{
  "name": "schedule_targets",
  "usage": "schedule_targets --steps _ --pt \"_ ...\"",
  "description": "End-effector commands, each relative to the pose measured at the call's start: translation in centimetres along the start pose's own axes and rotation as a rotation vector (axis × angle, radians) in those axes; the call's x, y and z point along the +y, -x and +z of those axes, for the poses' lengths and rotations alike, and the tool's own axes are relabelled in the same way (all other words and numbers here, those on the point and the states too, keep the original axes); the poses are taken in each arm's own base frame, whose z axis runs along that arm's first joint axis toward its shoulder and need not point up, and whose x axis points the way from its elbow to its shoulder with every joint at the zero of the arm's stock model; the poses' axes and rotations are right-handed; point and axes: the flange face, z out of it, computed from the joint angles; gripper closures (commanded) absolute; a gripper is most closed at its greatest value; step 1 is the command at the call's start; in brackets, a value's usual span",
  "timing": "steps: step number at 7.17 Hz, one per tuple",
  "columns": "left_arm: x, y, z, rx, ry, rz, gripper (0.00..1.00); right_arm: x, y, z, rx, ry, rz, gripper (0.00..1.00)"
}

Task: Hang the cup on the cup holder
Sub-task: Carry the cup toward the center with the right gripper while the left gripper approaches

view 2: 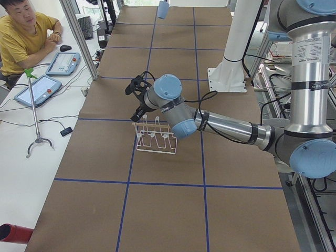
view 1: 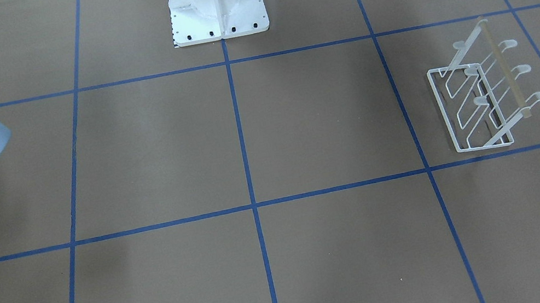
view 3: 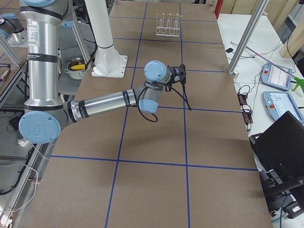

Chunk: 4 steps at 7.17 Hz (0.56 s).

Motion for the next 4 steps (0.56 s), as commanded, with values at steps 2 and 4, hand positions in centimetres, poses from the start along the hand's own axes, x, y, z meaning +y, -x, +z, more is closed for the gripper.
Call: schedule_targets --steps 2,4 --pt "-3.6 -11.6 4.6 0.343 -0.013 -0.302 0.02 2.7 1.9 -1.0 -0.156 -0.009 0.004 1.0" --pt "-7.1 -20.7 7.2 0.521 0.111 -0.542 0.02 4.5 2.7 -0.7 -0.248 0.007 0.006 1.0"
